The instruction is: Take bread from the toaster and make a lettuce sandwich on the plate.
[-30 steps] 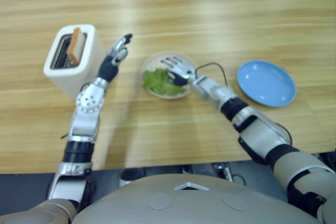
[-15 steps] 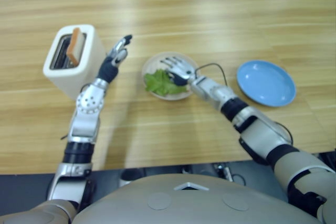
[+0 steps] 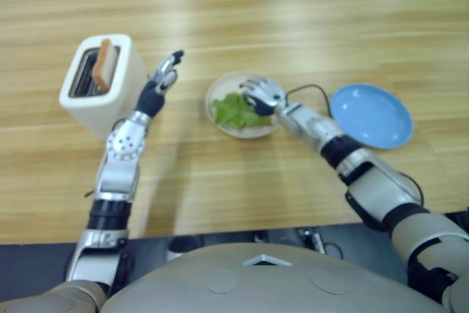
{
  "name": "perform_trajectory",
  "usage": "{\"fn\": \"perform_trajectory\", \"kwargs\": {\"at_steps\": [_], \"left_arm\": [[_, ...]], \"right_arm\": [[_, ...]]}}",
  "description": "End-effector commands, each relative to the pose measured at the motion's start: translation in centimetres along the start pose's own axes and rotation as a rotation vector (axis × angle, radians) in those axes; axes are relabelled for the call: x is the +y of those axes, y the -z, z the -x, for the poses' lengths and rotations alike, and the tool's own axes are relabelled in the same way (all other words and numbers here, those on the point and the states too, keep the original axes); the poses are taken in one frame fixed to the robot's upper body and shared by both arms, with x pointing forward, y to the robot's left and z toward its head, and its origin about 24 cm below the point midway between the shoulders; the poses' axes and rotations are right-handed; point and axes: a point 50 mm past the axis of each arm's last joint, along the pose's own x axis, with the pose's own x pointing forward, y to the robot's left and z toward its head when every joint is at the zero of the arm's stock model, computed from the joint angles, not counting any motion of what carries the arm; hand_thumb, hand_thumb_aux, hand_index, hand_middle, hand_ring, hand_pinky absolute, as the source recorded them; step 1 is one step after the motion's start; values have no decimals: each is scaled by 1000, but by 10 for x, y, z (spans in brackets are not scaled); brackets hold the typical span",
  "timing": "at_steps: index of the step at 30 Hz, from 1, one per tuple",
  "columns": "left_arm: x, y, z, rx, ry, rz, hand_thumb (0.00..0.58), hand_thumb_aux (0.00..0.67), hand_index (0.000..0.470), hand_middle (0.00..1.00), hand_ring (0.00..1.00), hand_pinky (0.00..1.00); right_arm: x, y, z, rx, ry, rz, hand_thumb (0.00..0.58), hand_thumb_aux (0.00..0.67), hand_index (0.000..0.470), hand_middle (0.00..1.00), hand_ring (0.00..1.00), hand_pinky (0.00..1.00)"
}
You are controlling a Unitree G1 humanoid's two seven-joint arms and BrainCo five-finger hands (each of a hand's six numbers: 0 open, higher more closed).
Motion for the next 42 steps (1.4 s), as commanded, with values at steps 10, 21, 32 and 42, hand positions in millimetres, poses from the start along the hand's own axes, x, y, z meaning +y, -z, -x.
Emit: {"fn": "perform_trajectory", "kwargs": {"at_steps": [10,21,32,42], "left_arm": [[-2,6,3,30,5,9,0,0,0,0,0,0],[-3,6,4,33,14,7,0,0,0,0,0,0],[-4,8,3,40,17,3,0,0,0,0,0,0],[-3,8,2,39,16,-2,0,0,0,0,0,0]], "right_arm": [[-22,23,-1,72,72,-33,580,670,460,129,129,129],[-13,26,-4,91,-4,-25,580,670,460,122,122,122],[5,22,10,66,-159,-31,580,670,460,114,114,114],[-7,22,16,85,-150,8,0,0,0,0,0,0]]}}
